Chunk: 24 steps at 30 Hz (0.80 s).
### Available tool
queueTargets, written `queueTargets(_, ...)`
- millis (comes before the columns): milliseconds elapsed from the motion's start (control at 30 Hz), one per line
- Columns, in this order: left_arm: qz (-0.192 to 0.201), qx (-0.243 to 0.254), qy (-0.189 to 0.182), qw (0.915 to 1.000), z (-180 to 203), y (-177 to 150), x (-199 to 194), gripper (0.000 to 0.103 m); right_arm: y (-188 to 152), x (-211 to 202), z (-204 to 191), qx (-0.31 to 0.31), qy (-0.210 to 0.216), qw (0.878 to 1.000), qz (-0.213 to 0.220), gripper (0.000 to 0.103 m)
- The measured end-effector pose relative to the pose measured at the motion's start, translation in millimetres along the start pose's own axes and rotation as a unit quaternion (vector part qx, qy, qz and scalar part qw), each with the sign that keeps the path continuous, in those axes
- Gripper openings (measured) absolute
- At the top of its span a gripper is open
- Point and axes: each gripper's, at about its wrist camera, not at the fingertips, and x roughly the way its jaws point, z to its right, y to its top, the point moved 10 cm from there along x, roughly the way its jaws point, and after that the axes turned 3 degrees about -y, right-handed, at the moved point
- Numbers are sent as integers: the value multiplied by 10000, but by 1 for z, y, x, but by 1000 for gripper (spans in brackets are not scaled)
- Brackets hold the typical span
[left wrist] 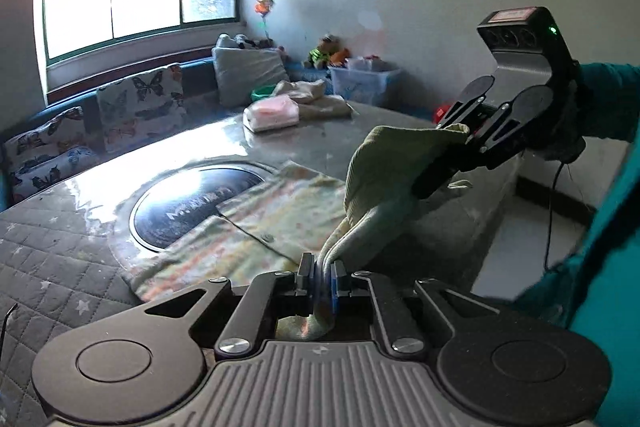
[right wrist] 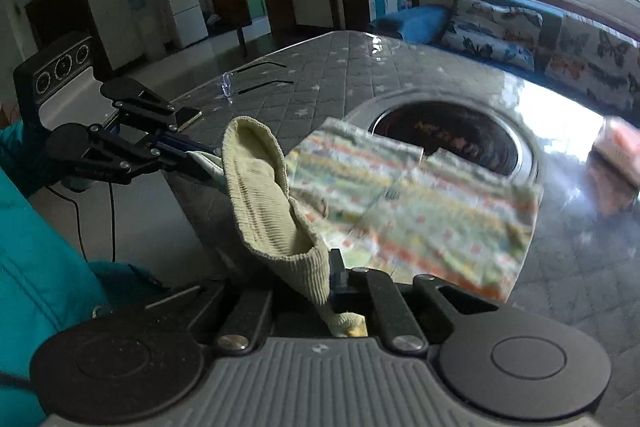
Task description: Fold clothes
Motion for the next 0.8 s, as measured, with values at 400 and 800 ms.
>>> queueTargets(400,-1,-868,654,9941,-116,22,42,8,100,83,64,-681,-319,9971,95,5)
queueTargets(800,-751,-2051,1068,9700,-194,-30,113,10,85,179,131,325,-849,9959,32,19)
